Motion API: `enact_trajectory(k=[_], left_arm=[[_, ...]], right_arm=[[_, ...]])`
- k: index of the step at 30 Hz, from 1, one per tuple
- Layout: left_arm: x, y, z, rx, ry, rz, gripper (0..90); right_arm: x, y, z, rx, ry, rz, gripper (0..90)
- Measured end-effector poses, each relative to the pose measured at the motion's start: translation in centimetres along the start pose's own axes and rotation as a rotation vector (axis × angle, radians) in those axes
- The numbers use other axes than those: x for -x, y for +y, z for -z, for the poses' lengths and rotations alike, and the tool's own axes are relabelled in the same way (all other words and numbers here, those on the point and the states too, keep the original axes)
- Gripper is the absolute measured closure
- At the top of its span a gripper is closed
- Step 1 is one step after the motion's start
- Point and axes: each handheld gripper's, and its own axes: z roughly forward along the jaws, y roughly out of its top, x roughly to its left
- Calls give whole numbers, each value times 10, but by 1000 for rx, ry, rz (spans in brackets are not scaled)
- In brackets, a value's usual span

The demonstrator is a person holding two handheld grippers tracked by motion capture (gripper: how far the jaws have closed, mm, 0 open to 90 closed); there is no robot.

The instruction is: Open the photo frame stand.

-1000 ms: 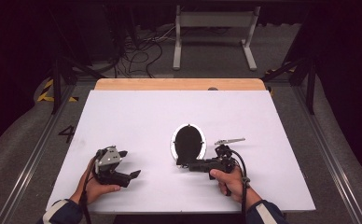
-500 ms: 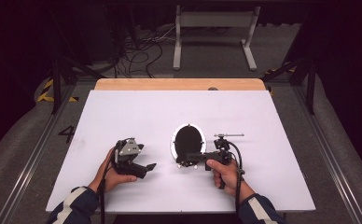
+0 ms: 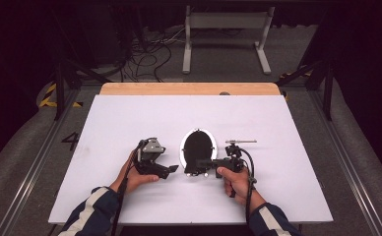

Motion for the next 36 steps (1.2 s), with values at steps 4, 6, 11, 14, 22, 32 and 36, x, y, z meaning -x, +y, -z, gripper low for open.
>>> enact_trajectory(k=[4,6,11,14,22,32,36], left_arm=[[-4,8,-6,14,-32,16,134],[-4,12,-7,26,-46,30,132],[-7,17,-12,46,-97,44,128],[-7,19,-14,41,-127,40,116],[-6,22,-8,47,-210,14,211],[-10,20,4,94,-179,-15,483],[-6,22,10,130,-164,-49,640]], right_arm=[[-3,1,0,-12,0,73,666],[-3,0,0,-10,5,101,667],[-7,0,1,-16,7,216,673],[-8,1,1,-29,13,252,680],[-15,0,4,-61,16,355,707],[-17,0,6,-57,-28,379,705],[-15,-1,5,-50,-78,377,707]])
